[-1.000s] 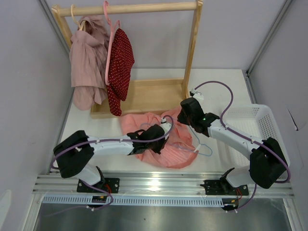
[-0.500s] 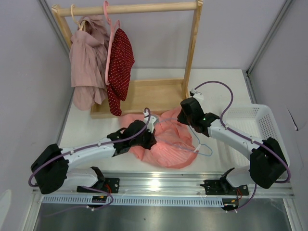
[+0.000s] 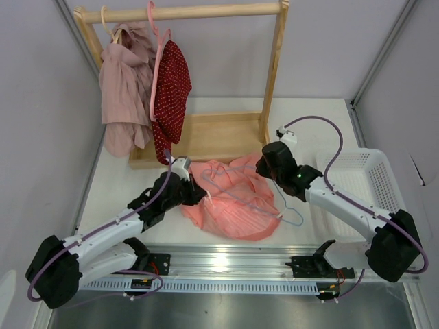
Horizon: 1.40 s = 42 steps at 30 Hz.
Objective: Place the skirt on the hanger
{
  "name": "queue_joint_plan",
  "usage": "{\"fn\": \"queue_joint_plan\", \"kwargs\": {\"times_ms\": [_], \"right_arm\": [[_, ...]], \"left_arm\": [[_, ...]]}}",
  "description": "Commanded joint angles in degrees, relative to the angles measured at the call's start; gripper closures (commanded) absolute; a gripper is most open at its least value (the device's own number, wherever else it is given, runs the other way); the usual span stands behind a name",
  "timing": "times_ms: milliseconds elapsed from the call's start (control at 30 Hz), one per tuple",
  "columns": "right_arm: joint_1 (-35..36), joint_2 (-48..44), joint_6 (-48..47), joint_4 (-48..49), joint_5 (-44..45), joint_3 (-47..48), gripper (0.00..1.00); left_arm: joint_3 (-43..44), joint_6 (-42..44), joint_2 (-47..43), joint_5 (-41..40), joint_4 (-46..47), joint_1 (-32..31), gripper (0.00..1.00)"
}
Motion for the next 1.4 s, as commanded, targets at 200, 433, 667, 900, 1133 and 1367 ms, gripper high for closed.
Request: {"fn": "queue_joint_plan", "kwargs": {"times_ms": [200, 433, 667, 900, 1133, 1367], "right_arm": [[3.0, -6.6, 3.8, -0.9, 7.8, -3.0, 1.0], [3.5, -10.5, 4.3, 1.1, 9.1, -5.4, 1.0], [5.3, -12.1, -0.6, 7.2, 3.4, -8.3, 1.0], [7.3, -12.4, -2.9, 9.8, 1.0, -9.6, 1.0], [8.4, -14.2, -3.8, 11.5, 1.1, -10.3, 1.0], [9.8, -14.4, -5.6, 12.9, -0.6, -10.6, 1.0]], "left_arm": [[0.5, -5.9, 0.9, -6.3, 2.1, 2.4, 1.0], [1.8, -7.0, 2.5, -11.1, 0.3, 3.1, 1.0], [4.3, -6.2, 4.4, -13.4, 0.3, 4.3, 1.0], [6.6, -4.8, 6.3, -14.1, -2.2, 6.9, 1.0], [6.9, -4.0, 8.1, -13.8, -1.2, 8.2, 1.0], [8.0, -3.5, 9.6, -14.6, -0.7, 9.0, 1.0]]}}
